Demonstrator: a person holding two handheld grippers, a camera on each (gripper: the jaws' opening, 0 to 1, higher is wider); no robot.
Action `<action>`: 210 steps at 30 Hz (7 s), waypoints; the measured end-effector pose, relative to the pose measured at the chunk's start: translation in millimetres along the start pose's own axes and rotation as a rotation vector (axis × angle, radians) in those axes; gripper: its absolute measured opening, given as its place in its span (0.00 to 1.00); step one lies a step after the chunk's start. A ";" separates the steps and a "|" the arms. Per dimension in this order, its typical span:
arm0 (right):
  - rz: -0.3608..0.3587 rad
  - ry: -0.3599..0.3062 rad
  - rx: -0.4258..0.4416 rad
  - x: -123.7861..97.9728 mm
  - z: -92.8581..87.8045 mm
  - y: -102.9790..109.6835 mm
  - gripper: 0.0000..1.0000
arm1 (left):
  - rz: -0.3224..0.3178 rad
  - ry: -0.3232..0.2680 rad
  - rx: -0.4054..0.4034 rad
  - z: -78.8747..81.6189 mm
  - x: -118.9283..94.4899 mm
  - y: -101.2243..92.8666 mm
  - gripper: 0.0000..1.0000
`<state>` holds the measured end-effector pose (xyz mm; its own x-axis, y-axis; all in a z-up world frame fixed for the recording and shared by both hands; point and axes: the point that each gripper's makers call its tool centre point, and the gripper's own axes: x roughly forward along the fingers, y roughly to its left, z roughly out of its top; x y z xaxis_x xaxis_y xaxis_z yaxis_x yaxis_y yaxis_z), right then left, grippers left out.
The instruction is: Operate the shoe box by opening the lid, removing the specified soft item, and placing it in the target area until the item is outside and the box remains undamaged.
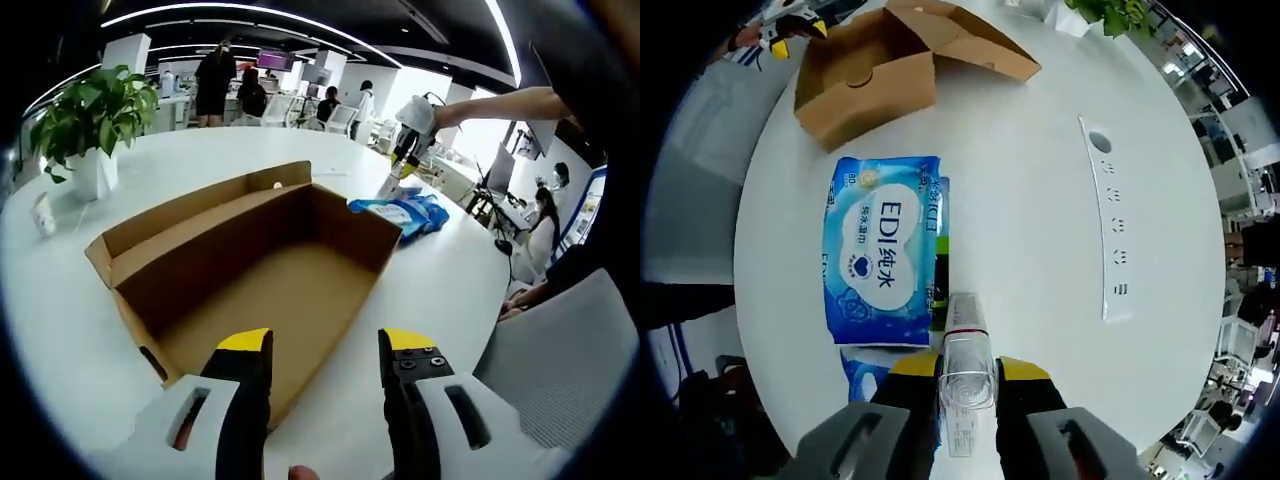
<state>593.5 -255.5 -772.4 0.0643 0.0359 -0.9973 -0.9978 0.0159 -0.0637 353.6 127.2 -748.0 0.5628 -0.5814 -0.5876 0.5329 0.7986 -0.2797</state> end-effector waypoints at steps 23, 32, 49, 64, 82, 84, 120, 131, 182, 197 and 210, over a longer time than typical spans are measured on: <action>0.010 0.025 -0.021 1.9 6.6 -1.6 0.17 | -0.003 0.001 0.003 1.1 1.3 -1.8 0.43; 0.009 0.021 -0.023 1.1 9.2 -0.4 0.17 | -0.004 -0.001 0.002 1.6 1.4 -2.0 0.43; 0.010 0.000 0.003 -0.3 13.8 -3.2 0.17 | -0.009 -0.001 0.002 1.1 1.8 -4.1 0.43; 0.009 0.009 0.012 0.0 7.5 -3.5 0.20 | -0.010 -0.008 -0.002 2.9 1.4 -4.4 0.43; 0.007 -0.039 0.115 -15.4 -2.0 7.4 0.25 | -0.011 -0.037 -0.039 7.1 -0.3 -1.8 0.42; 0.000 -0.045 0.131 -19.4 -4.2 9.4 0.26 | -0.013 -0.046 -0.047 9.1 -0.4 -1.9 0.42; -0.001 -0.507 0.823 -62.8 -6.8 76.0 0.26 | -0.021 -0.126 -0.101 20.3 -22.2 9.4 0.42; 0.009 -0.689 0.991 -68.9 15.9 92.3 0.26 | -0.001 -0.156 -0.124 21.4 -36.4 19.9 0.41; 0.058 -1.117 1.241 -60.4 86.8 199.0 0.43 | 0.241 -0.158 -0.337 -17.5 -53.0 78.7 0.44; 0.120 -1.109 1.246 -35.9 112.0 234.0 0.43 | 0.344 -0.082 -0.443 -36.7 -43.1 91.8 0.41; 0.135 -1.125 1.270 -24.9 115.9 245.9 0.44 | 0.381 0.036 -0.434 -39.2 -29.5 92.9 0.31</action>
<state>348.1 -136.7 -759.0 0.5201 0.7319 -0.4402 -0.3939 0.6628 0.6368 361.7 224.7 -786.5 0.6382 -0.2404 -0.7313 -0.0151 0.9459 -0.3242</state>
